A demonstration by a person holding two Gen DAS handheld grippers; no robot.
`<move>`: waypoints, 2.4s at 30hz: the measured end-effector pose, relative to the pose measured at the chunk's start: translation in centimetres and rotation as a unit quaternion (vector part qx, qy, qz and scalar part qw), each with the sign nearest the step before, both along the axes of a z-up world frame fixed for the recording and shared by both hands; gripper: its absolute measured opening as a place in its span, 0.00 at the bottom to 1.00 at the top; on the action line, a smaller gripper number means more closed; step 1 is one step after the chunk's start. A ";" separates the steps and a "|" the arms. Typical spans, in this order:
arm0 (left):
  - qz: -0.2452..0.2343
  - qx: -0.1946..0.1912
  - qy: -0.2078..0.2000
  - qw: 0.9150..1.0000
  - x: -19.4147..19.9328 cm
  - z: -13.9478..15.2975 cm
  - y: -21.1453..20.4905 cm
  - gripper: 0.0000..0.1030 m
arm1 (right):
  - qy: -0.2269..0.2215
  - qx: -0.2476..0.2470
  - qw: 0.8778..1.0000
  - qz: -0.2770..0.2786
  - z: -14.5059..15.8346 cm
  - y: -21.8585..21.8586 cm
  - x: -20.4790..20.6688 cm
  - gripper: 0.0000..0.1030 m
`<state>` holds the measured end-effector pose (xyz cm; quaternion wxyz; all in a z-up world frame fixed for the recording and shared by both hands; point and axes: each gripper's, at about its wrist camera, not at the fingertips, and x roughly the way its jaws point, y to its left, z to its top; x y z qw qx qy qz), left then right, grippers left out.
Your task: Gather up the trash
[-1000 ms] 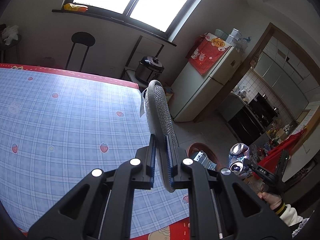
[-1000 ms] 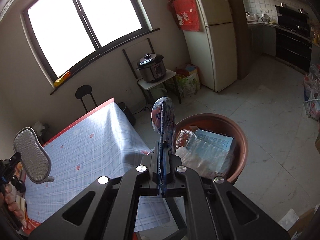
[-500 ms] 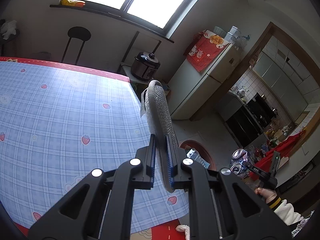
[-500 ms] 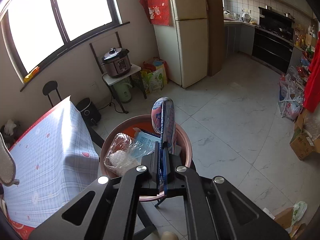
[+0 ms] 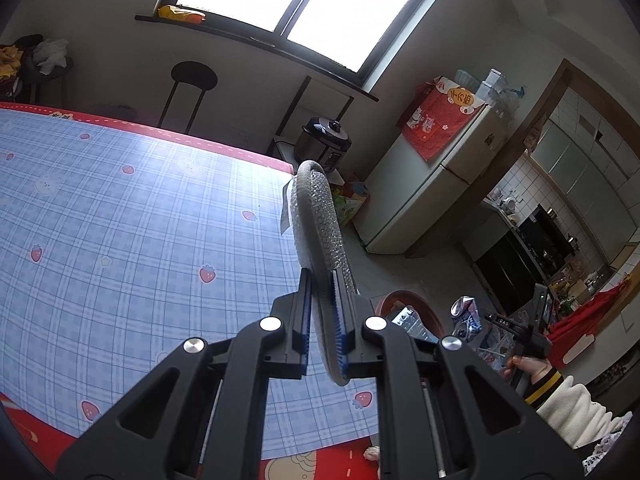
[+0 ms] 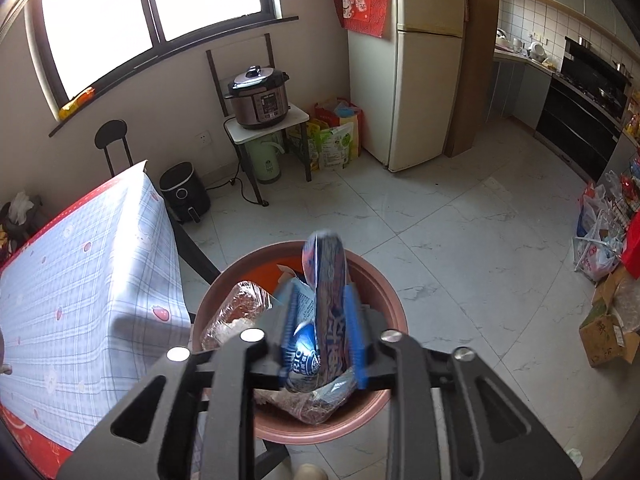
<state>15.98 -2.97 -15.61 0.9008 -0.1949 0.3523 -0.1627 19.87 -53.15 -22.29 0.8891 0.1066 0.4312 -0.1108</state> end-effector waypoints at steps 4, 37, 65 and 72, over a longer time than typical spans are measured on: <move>-0.006 0.003 -0.002 1.000 0.1 0.3 -0.2 0.13 | -0.017 -0.001 1.000 0.001 1.1 0.8 -0.1 0.48; -0.312 0.035 -0.001 0.949 8.4 -1.2 -26.8 0.13 | -0.019 0.038 0.981 -0.192 1.8 -6.3 -16.8 0.95; -0.344 0.139 0.052 0.927 13.6 -10.1 -36.8 0.14 | 0.013 0.038 0.973 -0.229 -0.1 -10.3 -18.7 0.95; -0.362 0.148 0.061 0.918 14.4 -11.5 -37.8 0.57 | 0.013 0.036 0.974 -0.224 0.0 -9.9 -17.9 0.95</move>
